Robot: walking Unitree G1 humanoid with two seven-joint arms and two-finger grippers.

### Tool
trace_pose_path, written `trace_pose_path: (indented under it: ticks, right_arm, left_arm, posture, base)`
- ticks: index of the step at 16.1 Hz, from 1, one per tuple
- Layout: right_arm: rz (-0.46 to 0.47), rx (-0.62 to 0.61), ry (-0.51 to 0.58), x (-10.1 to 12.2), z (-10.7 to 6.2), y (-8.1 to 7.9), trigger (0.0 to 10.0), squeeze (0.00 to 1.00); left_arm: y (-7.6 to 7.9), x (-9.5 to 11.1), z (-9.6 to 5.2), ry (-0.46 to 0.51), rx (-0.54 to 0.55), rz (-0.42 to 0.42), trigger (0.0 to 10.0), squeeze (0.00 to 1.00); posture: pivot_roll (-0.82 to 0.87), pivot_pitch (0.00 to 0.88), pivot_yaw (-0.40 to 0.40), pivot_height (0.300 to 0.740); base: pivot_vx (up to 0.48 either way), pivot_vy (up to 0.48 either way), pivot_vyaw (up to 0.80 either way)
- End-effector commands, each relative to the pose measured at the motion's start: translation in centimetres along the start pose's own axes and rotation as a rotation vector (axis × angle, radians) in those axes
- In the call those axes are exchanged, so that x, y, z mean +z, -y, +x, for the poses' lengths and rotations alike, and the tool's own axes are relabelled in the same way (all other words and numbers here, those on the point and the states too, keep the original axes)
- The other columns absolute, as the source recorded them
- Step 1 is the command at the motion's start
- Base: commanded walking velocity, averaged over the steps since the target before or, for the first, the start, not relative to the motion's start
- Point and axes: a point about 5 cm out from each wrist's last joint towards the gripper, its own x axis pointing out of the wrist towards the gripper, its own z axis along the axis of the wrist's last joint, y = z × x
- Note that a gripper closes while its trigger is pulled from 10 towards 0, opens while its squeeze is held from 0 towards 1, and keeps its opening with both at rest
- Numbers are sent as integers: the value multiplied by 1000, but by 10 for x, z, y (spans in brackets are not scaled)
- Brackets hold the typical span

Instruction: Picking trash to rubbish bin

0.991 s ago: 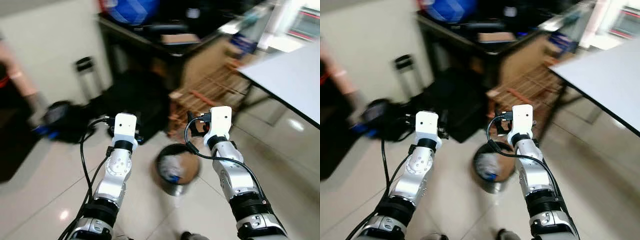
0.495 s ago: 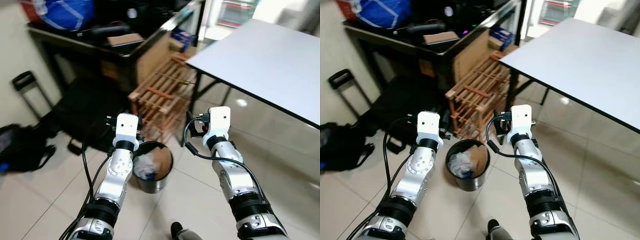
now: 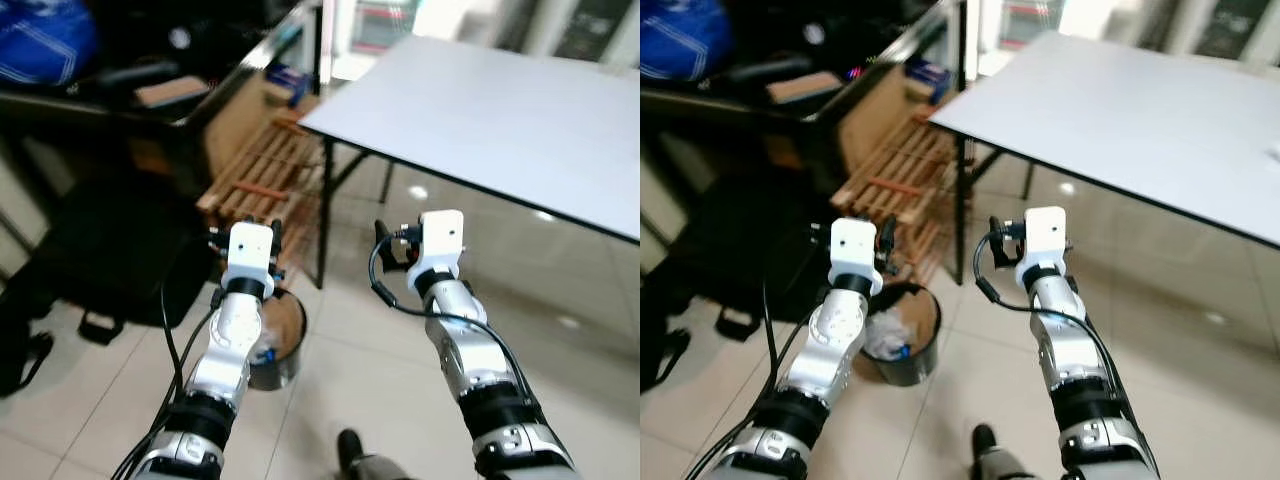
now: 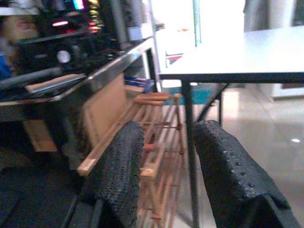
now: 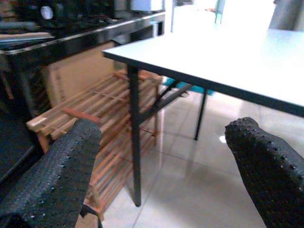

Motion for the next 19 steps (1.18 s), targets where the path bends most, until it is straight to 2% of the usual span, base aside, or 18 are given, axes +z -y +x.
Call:
trace_pose_path:
  ticks: [1,7,14,19]
  right_arm:
    - [4,-13,2,0,1,2,10000,0]
    - [6,-6,3,0,0,-1,10000,0]
    - [2,-11,-6,-2,0,4,10000,0]
    - [0,-11,-20,-5,0,2,10000,0]
  left_arm:
    - [-1,2,3,1,0,-6,10000,0]
    - [0,2,2,2,1,-4,10000,0]
    - [4,-1,0,-11,-4,-14,10000,0]
    - [5,0,1,-7,-15,-14,10000,0]
  posture:
    - [-42,108,39,740]
    - [-39,110,37,740]
    - [-57,102,24,740]
    - [-63,63,37,740]
  base:
    - [0,0,0]
    - [0,0,0]
    - [0,0,0]
    - [0,0,-788]
